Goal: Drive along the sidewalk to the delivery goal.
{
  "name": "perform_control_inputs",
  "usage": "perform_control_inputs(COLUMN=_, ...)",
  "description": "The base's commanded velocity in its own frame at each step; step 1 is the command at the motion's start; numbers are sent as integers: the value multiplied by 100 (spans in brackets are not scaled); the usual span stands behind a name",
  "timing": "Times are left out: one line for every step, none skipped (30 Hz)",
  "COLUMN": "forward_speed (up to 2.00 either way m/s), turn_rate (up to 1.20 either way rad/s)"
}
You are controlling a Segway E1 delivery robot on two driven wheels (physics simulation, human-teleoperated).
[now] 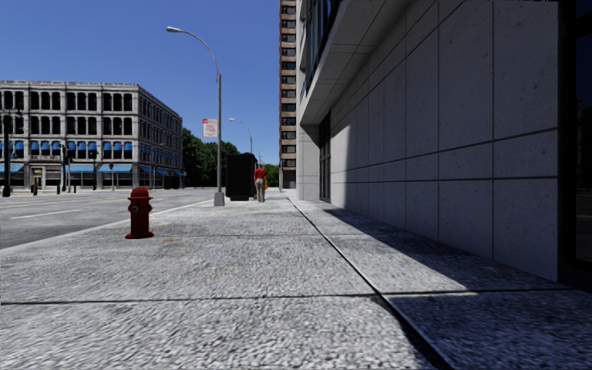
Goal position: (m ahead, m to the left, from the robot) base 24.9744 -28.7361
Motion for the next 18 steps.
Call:
perform_control_inputs(forward_speed=200, turn_rate=0)
perform_control_inputs(forward_speed=200, turn_rate=0)
perform_control_inputs(forward_speed=200, turn_rate=0)
perform_control_inputs(forward_speed=200, turn_rate=0)
perform_control_inputs(forward_speed=200, turn_rate=0)
perform_control_inputs(forward_speed=200, turn_rate=0)
perform_control_inputs(forward_speed=200, turn_rate=0)
perform_control_inputs(forward_speed=200, turn_rate=0)
perform_control_inputs(forward_speed=200, turn_rate=0)
perform_control_inputs(forward_speed=200, turn_rate=0)
perform_control_inputs(forward_speed=198, turn_rate=0)
perform_control_inputs(forward_speed=198, turn_rate=0)
perform_control_inputs(forward_speed=190, turn_rate=0)
perform_control_inputs(forward_speed=188, turn_rate=0)
perform_control_inputs(forward_speed=188, turn_rate=0)
perform_control_inputs(forward_speed=188, turn_rate=0)
perform_control_inputs(forward_speed=187, turn_rate=0)
perform_control_inputs(forward_speed=187, turn_rate=0)
